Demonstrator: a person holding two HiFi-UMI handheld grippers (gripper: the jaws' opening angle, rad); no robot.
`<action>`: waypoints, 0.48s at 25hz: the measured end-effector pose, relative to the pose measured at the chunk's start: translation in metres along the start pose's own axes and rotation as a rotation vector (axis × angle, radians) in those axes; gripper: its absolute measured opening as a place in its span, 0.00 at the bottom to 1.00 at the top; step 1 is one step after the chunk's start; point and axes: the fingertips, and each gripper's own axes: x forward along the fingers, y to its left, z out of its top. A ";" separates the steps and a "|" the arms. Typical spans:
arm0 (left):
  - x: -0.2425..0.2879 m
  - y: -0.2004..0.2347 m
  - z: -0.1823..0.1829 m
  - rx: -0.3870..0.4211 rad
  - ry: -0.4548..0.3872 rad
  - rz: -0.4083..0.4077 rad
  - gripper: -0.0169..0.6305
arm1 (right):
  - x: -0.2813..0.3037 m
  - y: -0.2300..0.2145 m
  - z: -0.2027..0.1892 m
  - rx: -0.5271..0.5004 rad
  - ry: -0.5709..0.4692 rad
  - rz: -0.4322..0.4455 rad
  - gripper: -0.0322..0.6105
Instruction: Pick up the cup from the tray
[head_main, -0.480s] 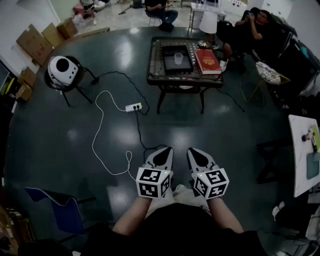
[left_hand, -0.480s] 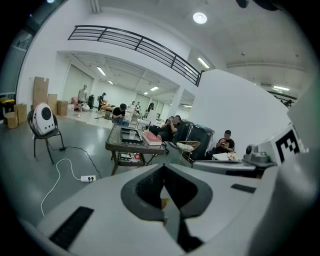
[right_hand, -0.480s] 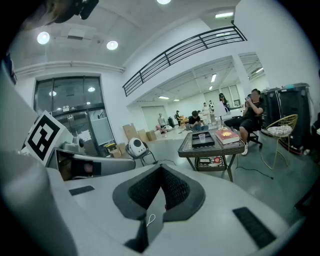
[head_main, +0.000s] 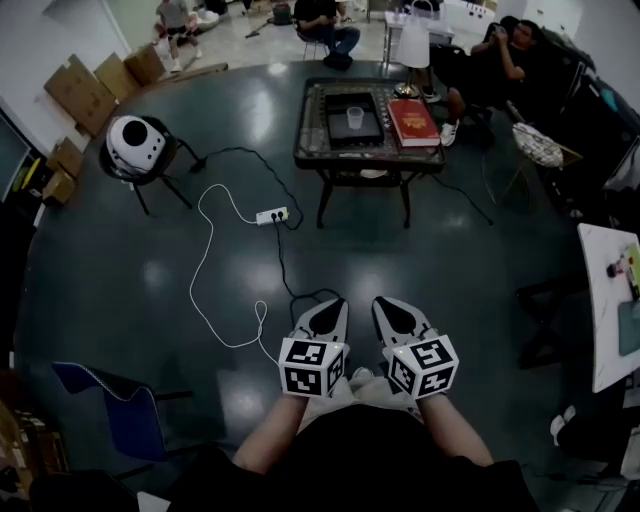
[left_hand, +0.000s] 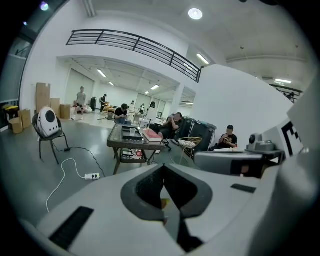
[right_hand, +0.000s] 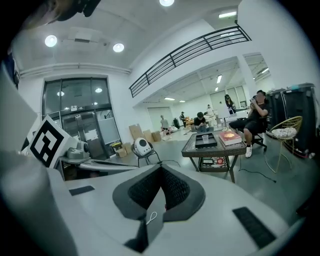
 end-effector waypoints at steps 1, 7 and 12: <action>-0.001 -0.001 0.000 0.002 -0.001 0.007 0.04 | -0.002 0.000 0.000 -0.003 -0.001 0.002 0.07; -0.002 -0.010 -0.001 -0.007 -0.009 0.021 0.04 | -0.015 -0.002 0.006 0.011 -0.041 0.043 0.07; 0.002 -0.013 -0.002 0.004 -0.013 0.041 0.04 | -0.023 -0.008 0.007 0.004 -0.051 0.053 0.07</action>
